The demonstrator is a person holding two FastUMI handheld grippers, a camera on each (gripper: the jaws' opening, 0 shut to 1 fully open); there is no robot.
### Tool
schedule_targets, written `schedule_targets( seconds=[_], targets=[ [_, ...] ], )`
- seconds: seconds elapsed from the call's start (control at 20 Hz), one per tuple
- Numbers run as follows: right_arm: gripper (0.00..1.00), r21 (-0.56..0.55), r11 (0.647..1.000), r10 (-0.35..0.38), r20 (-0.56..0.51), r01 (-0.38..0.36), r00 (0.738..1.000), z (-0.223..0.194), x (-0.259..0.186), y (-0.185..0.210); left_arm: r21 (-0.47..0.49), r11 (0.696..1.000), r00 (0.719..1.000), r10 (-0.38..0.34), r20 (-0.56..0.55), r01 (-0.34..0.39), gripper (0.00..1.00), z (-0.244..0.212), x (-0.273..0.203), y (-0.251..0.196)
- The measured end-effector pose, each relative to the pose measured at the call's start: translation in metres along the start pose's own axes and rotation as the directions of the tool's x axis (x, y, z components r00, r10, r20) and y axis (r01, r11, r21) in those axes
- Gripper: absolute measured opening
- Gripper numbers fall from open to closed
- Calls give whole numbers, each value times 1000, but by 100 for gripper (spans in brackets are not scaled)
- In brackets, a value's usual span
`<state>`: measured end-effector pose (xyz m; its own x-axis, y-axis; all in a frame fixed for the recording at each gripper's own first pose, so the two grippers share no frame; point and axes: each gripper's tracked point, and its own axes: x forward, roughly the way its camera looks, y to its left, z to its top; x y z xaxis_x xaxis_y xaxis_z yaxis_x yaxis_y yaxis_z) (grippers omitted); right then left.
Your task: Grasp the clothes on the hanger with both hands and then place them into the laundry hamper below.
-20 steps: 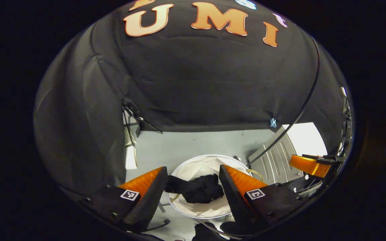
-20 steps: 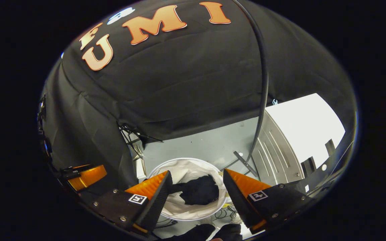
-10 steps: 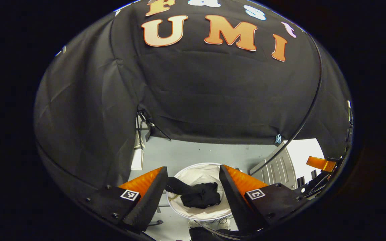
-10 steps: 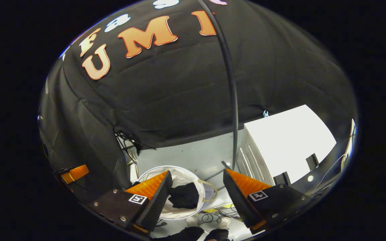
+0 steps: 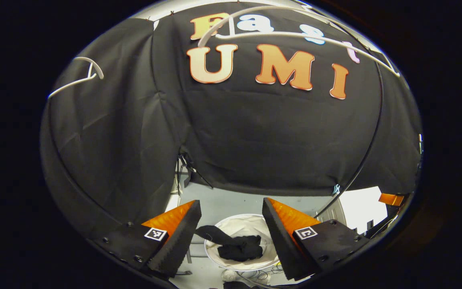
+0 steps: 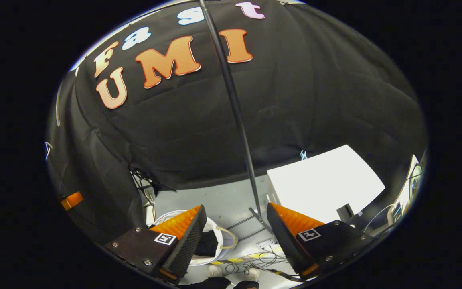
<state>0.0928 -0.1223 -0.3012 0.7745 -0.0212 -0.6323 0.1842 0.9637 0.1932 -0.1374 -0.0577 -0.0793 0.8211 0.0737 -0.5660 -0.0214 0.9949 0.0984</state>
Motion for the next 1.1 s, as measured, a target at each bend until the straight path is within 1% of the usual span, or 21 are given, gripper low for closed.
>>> schedule_targets(
  seconds=[0.25, 0.4, 0.5, 0.7, 0.75, 0.95, 1.0, 1.1],
  targets=[
    [94, -34, 999, -9, 115, 13, 993, 58, -41, -23, -15, 1000, 993, -2, 116, 4, 100, 43, -32, 0],
    [94, -49, 999, -14, 176, 23, 984, 86, -70, -34, -4, 1000, 981, 2, 195, -1, 99, 73, -56, 2],
    [94, -54, 998, -5, 220, 17, 976, 106, -92, -33, -12, 1000, 972, -2, 235, 5, 99, 93, -73, 1],
    [94, -70, 997, 15, 317, 8, 948, 147, -134, -32, -30, 1000, 955, -1, 295, 10, 98, 115, -101, 2],
    [94, -75, 997, 23, 340, 3, 940, 152, -145, -32, -33, 999, 950, -2, 311, 13, 99, 120, -108, 2],
    [94, -93, 996, 48, 420, -9, 906, 178, -180, -22, -51, 999, 923, 2, 384, 19, 98, 146, -137, 2],
    [94, -96, 995, 55, 437, -14, 898, 184, -187, -19, -54, 998, 917, 7, 398, 16, 100, 153, -143, 4],
    [94, -104, 994, 68, 470, -21, 880, 190, -201, -17, -57, 998, 901, 32, 433, -8, 99, 163, -155, 12]
  ],
)
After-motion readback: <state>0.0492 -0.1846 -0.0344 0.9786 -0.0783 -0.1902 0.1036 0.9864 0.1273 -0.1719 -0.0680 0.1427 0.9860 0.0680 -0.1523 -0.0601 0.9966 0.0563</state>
